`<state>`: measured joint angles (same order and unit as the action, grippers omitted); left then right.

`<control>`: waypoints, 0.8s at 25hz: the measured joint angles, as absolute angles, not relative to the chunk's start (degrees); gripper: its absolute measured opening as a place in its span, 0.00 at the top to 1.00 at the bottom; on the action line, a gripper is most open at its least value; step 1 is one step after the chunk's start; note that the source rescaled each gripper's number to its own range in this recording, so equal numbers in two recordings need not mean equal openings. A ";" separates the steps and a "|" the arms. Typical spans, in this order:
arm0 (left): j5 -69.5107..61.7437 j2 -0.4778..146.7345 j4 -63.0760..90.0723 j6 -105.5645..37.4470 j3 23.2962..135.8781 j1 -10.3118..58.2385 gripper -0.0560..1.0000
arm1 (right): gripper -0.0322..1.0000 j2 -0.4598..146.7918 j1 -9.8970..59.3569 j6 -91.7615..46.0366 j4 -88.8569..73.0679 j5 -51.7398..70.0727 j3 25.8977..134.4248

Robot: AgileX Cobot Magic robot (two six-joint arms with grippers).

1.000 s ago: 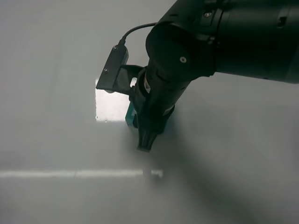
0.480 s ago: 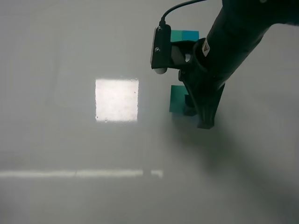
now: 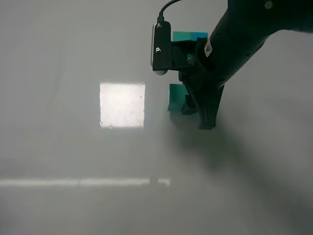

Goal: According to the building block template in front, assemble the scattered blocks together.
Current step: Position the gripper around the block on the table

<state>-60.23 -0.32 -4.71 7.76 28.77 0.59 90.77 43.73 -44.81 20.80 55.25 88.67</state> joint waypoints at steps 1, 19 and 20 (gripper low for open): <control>-60.23 -0.32 -4.71 7.76 28.77 0.59 0.31 | 0.95 91.47 43.73 -44.75 20.80 55.32 88.67; -60.23 -0.32 -4.71 7.62 28.77 0.59 0.31 | 0.36 91.29 43.89 -41.70 21.22 55.05 88.55; -60.19 -0.32 -4.71 7.68 28.77 0.59 0.31 | 0.22 90.50 43.95 -41.70 20.96 55.05 88.55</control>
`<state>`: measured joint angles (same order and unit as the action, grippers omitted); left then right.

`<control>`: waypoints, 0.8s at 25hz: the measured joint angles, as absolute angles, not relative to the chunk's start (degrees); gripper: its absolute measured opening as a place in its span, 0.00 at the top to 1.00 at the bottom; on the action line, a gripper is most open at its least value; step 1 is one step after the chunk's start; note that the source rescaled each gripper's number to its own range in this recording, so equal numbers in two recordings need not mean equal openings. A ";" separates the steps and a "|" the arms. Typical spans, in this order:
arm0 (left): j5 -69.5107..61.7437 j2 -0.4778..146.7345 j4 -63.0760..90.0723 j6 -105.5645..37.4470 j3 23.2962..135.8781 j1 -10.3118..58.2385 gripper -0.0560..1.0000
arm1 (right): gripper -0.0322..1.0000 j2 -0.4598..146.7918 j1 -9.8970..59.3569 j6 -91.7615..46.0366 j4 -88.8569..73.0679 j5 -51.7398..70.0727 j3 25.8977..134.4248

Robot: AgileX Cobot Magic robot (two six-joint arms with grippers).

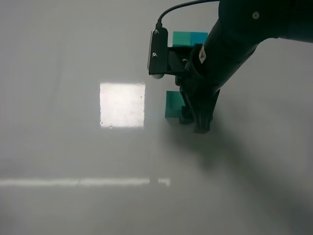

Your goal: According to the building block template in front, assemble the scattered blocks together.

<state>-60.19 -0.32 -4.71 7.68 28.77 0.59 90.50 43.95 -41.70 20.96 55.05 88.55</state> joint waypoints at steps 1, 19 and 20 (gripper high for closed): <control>-60.19 -0.32 -4.71 7.68 28.77 0.59 0.31 | 0.13 89.71 44.00 -41.50 20.54 55.05 88.55; -60.19 -0.32 -4.71 7.64 28.77 0.59 0.31 | 0.00 68.53 -3.26 -10.87 1.57 62.62 83.09; -60.19 -0.32 -4.71 7.64 28.77 0.59 0.31 | 0.00 66.33 -6.60 -11.08 0.00 62.97 80.76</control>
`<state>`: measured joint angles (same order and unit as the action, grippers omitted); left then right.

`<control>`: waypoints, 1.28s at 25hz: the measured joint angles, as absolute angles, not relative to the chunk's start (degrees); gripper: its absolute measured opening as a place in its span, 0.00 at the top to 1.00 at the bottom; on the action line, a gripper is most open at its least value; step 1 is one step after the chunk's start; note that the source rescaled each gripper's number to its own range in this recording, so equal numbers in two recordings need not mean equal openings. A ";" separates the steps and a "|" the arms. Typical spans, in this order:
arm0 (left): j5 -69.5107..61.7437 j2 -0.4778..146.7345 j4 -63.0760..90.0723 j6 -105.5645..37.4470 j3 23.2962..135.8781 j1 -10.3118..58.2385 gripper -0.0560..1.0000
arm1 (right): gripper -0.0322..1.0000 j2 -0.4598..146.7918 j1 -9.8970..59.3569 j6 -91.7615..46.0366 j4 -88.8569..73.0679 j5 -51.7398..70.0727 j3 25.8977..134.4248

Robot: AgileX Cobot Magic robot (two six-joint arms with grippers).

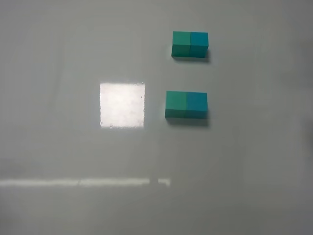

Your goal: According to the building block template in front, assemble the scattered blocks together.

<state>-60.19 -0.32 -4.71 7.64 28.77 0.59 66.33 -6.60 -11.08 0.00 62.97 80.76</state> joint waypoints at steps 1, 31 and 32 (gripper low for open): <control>-60.19 -0.32 -4.71 7.64 28.77 0.59 0.31 | 0.00 63.64 -9.01 -11.33 -1.18 63.14 77.42; -60.24 -0.32 -4.66 7.64 28.77 0.59 0.31 | 0.09 0.72 -7.49 -9.50 -4.57 56.57 29.42; -60.24 -0.32 -4.66 7.64 28.77 0.59 0.31 | 0.09 0.08 -7.49 -9.50 -4.57 56.57 29.42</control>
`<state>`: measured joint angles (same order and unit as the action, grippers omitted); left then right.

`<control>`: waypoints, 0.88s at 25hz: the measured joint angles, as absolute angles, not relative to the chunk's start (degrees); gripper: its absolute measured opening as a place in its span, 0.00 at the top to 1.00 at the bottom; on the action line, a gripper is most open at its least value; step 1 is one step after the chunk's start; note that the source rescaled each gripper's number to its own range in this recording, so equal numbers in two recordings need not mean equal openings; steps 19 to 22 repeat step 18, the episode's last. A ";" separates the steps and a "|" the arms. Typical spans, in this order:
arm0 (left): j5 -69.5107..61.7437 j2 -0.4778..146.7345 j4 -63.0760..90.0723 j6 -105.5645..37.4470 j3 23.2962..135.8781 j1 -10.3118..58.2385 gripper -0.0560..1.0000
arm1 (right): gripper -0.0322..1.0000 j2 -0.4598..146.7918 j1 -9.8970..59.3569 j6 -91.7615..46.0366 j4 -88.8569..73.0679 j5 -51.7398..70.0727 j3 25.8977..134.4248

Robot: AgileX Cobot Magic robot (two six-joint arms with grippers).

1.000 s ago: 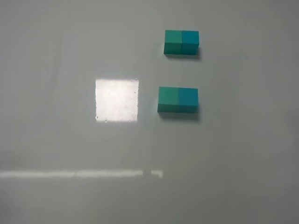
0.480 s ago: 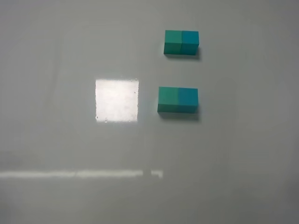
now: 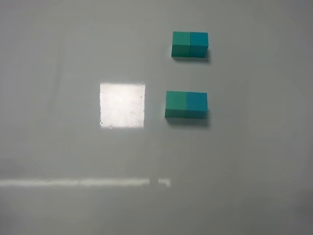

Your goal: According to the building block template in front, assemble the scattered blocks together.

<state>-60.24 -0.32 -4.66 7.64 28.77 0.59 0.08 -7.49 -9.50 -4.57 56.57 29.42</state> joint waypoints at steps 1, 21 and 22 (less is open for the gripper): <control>-60.24 -0.32 -4.66 7.64 28.77 0.59 0.31 | 0.09 -0.26 -7.49 -9.50 -4.57 56.57 29.42; -60.24 -0.32 -4.53 7.83 28.77 0.59 0.31 | 0.09 -0.32 -7.43 -8.02 -3.93 56.50 29.42; -60.24 -0.32 -4.53 7.83 28.77 0.59 0.31 | 0.09 -0.32 -7.43 -8.02 -3.93 56.50 29.42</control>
